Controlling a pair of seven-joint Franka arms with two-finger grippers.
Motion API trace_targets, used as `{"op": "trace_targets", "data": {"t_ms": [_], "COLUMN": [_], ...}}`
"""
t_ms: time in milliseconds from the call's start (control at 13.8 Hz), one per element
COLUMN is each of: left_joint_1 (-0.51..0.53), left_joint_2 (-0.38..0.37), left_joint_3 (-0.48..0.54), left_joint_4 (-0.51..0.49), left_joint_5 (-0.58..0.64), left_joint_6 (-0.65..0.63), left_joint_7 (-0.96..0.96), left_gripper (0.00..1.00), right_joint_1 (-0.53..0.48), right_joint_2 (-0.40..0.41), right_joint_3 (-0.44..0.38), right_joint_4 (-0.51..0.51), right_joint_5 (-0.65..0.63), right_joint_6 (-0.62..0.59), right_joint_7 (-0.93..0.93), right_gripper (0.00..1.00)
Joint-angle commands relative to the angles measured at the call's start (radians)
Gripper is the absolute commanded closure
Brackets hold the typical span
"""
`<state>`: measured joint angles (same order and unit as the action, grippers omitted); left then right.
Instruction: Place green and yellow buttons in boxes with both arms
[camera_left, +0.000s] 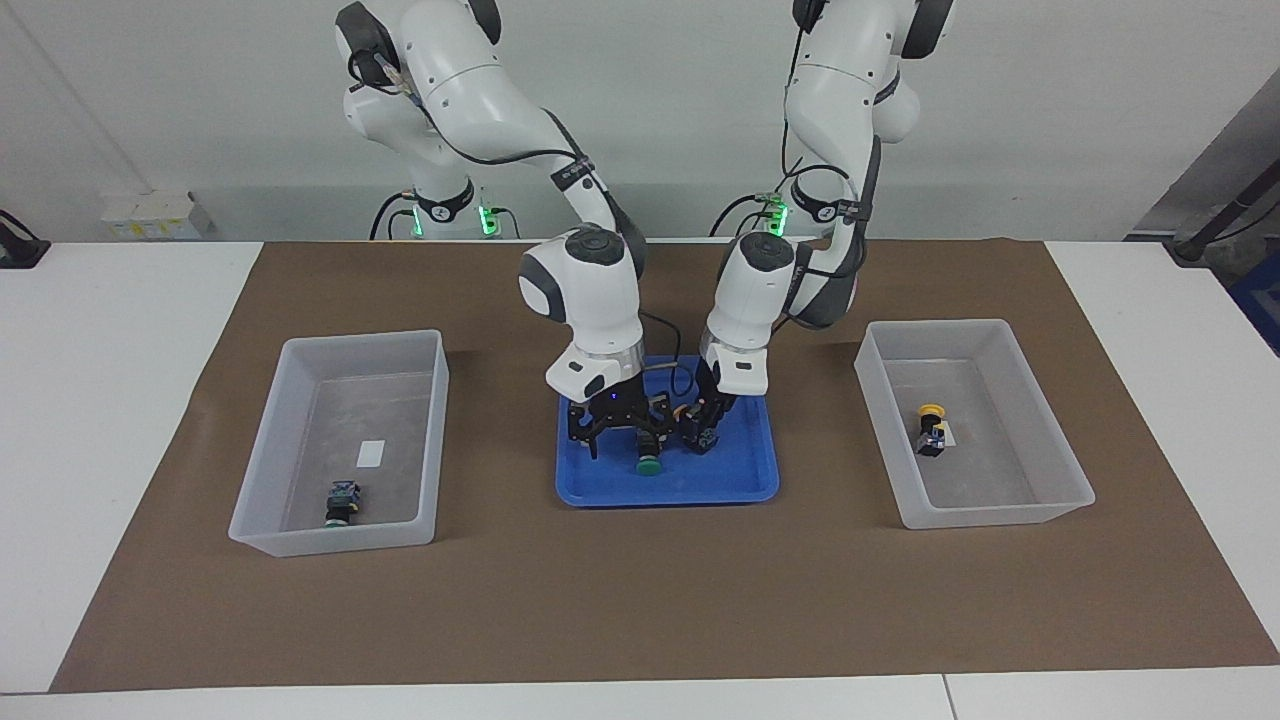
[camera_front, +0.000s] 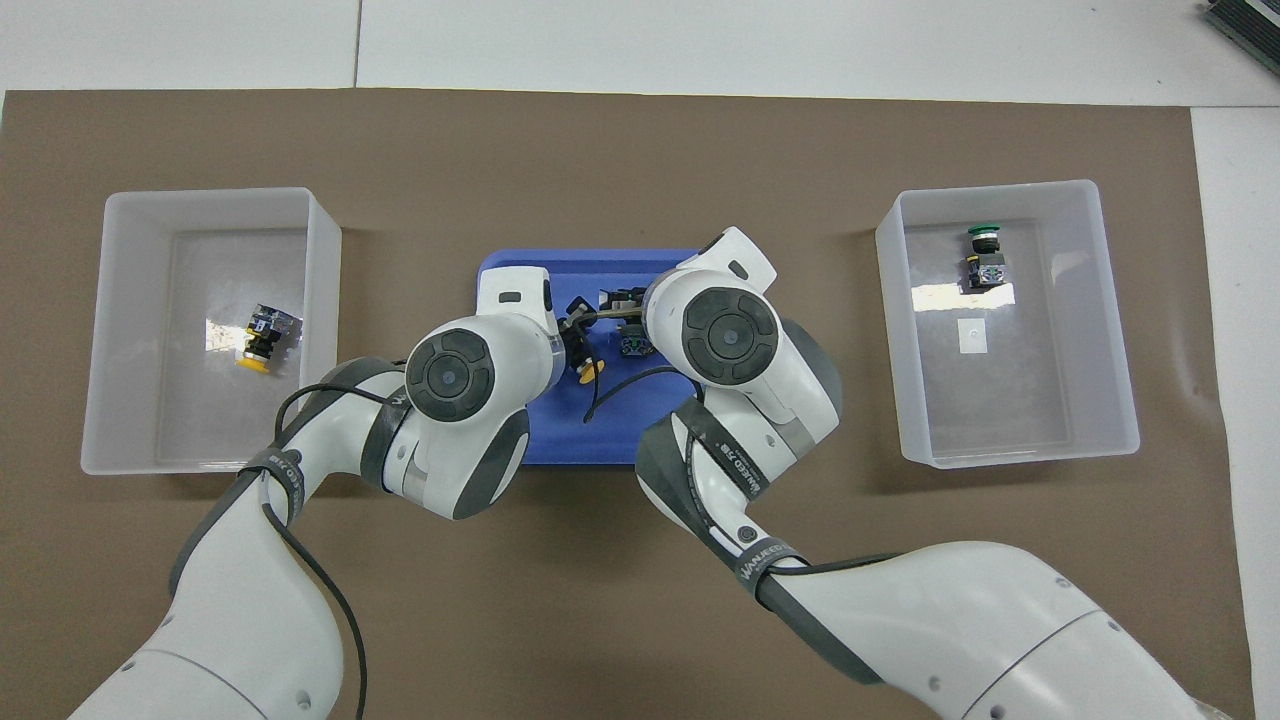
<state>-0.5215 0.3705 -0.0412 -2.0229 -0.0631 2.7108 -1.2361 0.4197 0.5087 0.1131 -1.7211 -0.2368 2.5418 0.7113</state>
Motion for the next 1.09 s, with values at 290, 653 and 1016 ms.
{"op": "trace_targets", "data": {"t_ms": [290,653,1016], "left_joint_1": [-0.002,0.083,0.234], "left_joint_2": [0.001,-0.059,-0.13], "left_joint_3": [0.02,0.023,0.017], "left_joint_4": [0.116,0.21,0.214], "left_joint_5": [0.077,0.08,0.069], "left_joint_6": [-0.216,-0.409,-0.542], "left_joint_7": [0.015,0.194,0.49], "left_gripper": [1.0,1.0,1.0], "right_joint_1": [-0.021,-0.007,0.037], "right_joint_2": [0.011,0.017,0.045], "right_joint_3": [0.008,0.01,0.01], "right_joint_4": [0.0,-0.005,-0.005], "right_joint_5": [-0.012,-0.003,-0.002], "right_joint_6": [0.031,0.061,0.061], "right_joint_7": [0.023,0.025,0.059], "right_gripper": [0.0,0.0,0.0]}}
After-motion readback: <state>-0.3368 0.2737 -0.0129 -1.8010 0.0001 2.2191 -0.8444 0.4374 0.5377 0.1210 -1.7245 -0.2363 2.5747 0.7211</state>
